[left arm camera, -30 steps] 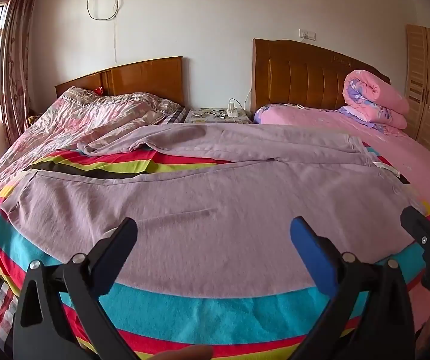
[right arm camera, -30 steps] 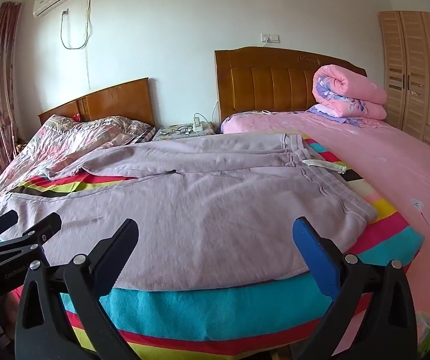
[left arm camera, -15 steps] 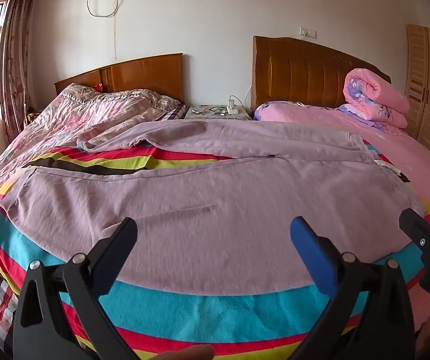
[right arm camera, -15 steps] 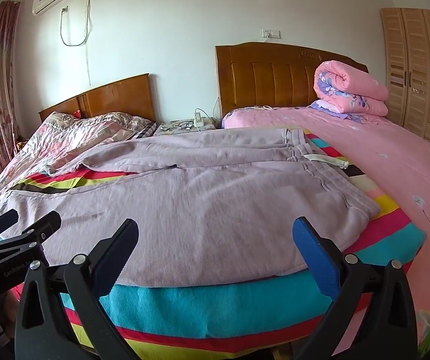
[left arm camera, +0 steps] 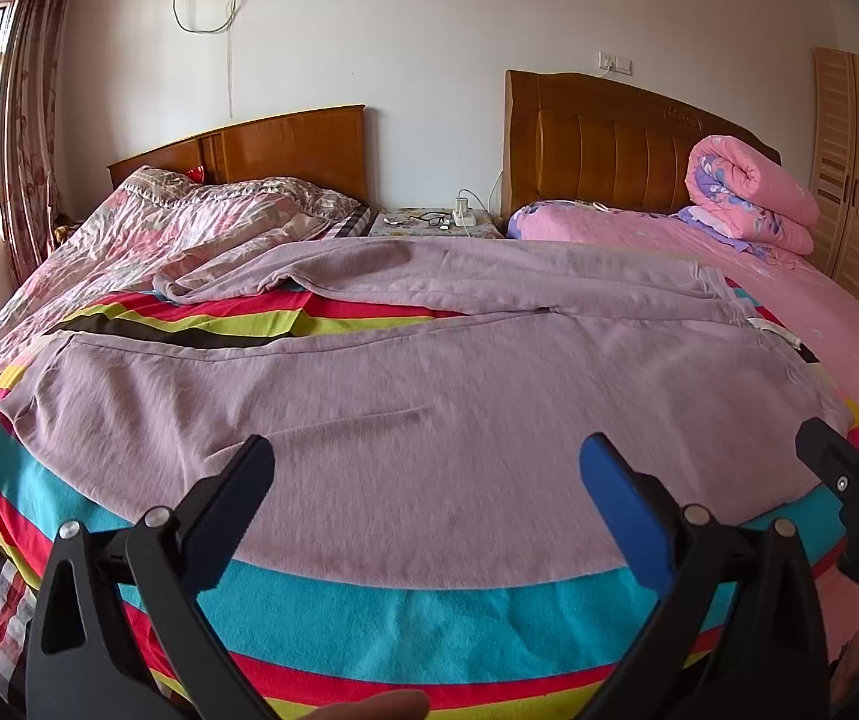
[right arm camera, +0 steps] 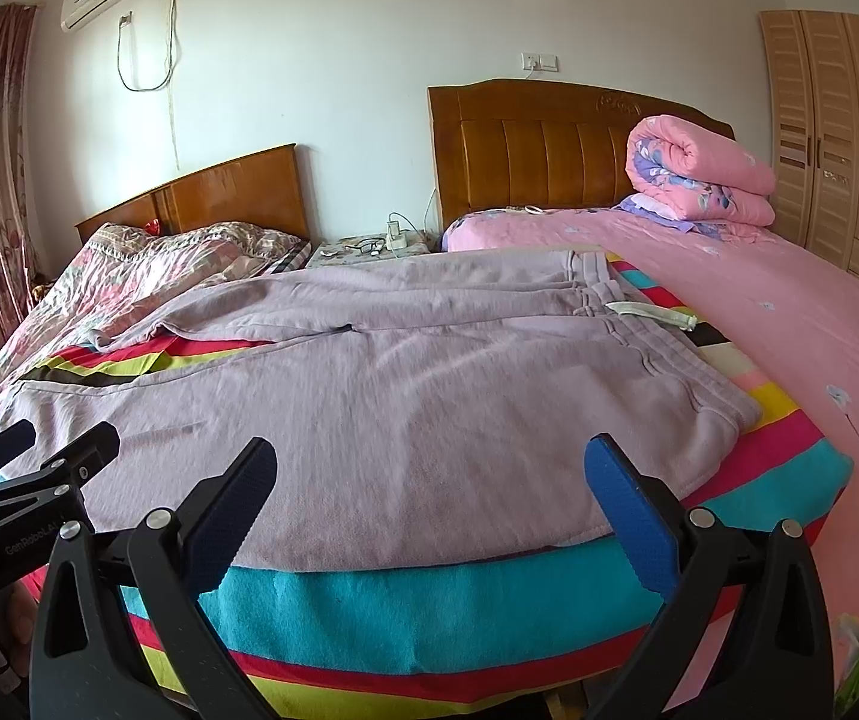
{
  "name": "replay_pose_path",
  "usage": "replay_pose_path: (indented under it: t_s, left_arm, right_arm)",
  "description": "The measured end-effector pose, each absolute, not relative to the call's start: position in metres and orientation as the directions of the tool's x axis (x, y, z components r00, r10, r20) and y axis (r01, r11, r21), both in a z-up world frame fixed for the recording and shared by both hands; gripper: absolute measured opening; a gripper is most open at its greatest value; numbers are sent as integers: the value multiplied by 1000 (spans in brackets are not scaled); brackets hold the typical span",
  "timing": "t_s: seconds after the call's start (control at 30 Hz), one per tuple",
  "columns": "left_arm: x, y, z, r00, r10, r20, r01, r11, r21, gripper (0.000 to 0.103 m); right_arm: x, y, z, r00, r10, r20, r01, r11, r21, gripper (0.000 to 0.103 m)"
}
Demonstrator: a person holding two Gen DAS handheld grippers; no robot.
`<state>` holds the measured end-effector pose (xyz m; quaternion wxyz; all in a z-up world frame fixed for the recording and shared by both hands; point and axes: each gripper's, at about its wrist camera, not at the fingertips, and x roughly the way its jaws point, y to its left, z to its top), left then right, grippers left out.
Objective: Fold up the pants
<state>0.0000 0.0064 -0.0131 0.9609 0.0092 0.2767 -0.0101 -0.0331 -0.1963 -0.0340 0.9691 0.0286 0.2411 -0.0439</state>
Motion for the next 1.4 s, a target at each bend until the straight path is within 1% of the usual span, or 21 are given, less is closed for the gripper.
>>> replay_pose_path:
  t_s: [0.33,0.53,1.1,1.33,1.4]
  left_arm:
    - [0,8,-14,844,-13,-535,22,1000,10,102]
    - [0,9,-16,844,-14,-536,22,1000,9,102]
    - [0,11,-20,841,-13,-541,22,1000,9,102]
    - [-2,15,-29,832,-12,-555,21,1000,10,102]
    - [3,14,-28,821,-8,-571,19,1000,13,102]
  right_arm:
    - [-33,-196,-38,875,-76,-478,102,994,28,99]
    - [-29,-195,-39,861,-90,-501,109,994,9,99]
    - [-27,-194,-37,854,-117,-508,125,992,-18,99]
    - [-25,-193,-39,848,-114,-517,120,992,-22,99]
    - [-23,-192,-40,846,-115,-520,116,993,-31,99]
